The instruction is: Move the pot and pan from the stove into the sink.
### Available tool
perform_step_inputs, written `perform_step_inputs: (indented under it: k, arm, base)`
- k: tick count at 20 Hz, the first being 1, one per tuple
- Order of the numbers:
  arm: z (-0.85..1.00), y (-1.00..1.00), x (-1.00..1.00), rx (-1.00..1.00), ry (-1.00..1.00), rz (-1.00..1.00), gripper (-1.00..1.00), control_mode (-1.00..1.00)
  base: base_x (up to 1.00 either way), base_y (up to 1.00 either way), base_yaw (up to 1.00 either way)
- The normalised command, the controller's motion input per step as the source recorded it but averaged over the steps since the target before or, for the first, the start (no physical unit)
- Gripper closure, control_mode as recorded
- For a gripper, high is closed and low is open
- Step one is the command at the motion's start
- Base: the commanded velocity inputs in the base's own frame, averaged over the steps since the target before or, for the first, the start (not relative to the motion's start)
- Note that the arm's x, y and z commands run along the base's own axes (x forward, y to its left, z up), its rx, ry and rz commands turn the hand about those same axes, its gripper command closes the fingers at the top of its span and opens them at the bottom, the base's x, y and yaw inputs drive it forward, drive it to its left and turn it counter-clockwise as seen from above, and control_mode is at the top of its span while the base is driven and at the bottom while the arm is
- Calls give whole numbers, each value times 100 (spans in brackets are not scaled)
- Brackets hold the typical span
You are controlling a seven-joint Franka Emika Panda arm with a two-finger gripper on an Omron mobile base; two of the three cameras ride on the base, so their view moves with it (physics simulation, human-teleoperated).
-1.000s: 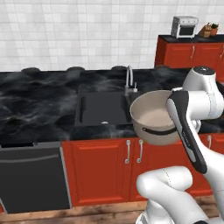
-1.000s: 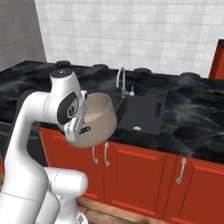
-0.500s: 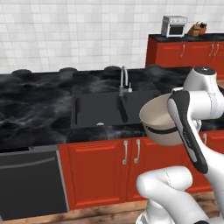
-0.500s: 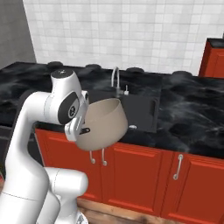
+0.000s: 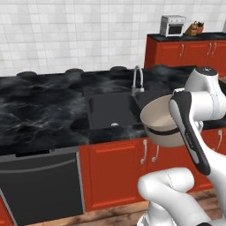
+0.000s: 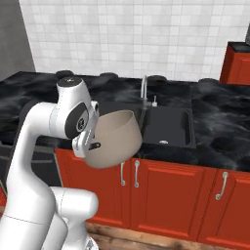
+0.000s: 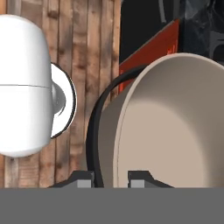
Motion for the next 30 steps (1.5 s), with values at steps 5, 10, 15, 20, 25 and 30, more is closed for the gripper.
perform_step_inputs:
  k: [5, 10, 15, 20, 25, 30]
  arm:
    - [0, 0, 0, 0, 0, 0, 100, 100]
    - [0, 0, 0, 0, 0, 0, 100, 100]
    - [0, 0, 0, 0, 0, 0, 100, 100]
    - [0, 0, 0, 0, 0, 0, 100, 100]
    - [0, 0, 0, 0, 0, 0, 100, 100]
    - [0, 0, 0, 0, 0, 0, 100, 100]
  base:
    - [0, 61, -14]
    - [6, 17, -3]
    - [45, 33, -6]
    - [52, 37, -7]
    - [47, 39, -6]
    - [42, 34, -6]
